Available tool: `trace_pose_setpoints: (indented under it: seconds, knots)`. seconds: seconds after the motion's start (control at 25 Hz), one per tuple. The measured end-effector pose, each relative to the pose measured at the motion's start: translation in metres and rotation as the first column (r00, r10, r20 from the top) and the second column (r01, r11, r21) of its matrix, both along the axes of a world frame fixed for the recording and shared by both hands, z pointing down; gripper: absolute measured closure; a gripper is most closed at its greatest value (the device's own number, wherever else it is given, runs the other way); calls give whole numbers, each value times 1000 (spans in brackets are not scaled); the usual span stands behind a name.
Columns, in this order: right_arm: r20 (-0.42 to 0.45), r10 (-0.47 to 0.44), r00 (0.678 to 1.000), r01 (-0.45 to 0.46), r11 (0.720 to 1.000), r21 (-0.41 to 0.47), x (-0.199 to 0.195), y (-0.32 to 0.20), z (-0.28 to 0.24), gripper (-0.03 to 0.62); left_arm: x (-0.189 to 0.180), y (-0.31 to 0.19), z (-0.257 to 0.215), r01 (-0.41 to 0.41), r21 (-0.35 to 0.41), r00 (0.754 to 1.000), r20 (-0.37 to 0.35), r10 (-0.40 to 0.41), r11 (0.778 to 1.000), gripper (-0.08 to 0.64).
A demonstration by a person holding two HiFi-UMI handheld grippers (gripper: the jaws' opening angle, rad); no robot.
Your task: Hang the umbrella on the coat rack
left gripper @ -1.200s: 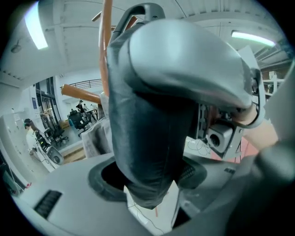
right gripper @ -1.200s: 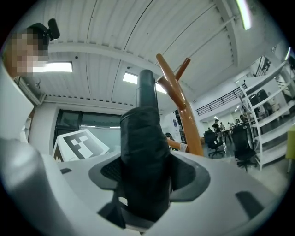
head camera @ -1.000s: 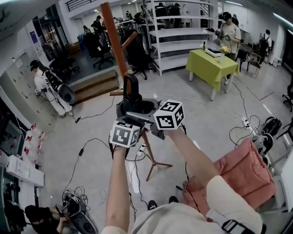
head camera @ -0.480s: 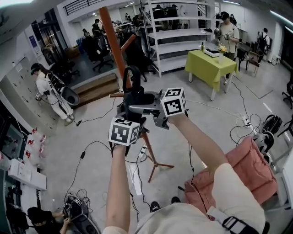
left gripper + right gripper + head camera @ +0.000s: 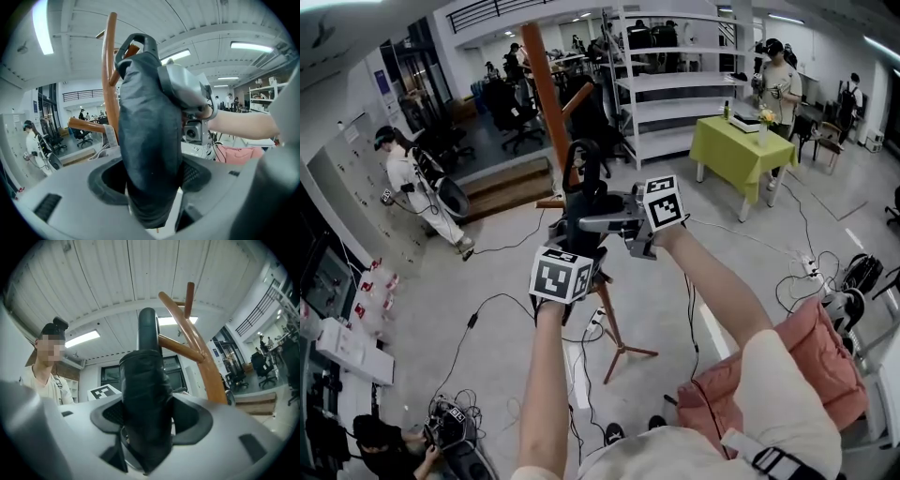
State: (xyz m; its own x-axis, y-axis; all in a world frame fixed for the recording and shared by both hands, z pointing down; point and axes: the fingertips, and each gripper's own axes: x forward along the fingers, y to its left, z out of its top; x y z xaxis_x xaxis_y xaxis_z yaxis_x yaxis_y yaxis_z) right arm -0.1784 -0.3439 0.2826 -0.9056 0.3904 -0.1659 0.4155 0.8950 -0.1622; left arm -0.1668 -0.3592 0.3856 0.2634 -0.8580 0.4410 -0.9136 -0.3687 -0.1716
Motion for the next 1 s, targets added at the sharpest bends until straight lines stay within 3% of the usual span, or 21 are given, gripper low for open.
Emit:
trace_pose_setpoints:
  seconds: [0.28, 0.48, 1.0]
  knots:
    - [-68, -141, 988, 147, 986, 82, 0, 0, 10, 324, 3, -3, 9, -33, -21, 999, -7, 33, 999, 270]
    - [-121, -226, 967, 239, 965, 110, -4, -2, 16, 324, 4, -4, 15, -55, -24, 997, -54, 54, 998, 267]
    - [-156, -219, 963, 234, 968, 86, -21, -18, 31, 318, -7, -20, 31, -22, -62, 995, -95, 16, 998, 273]
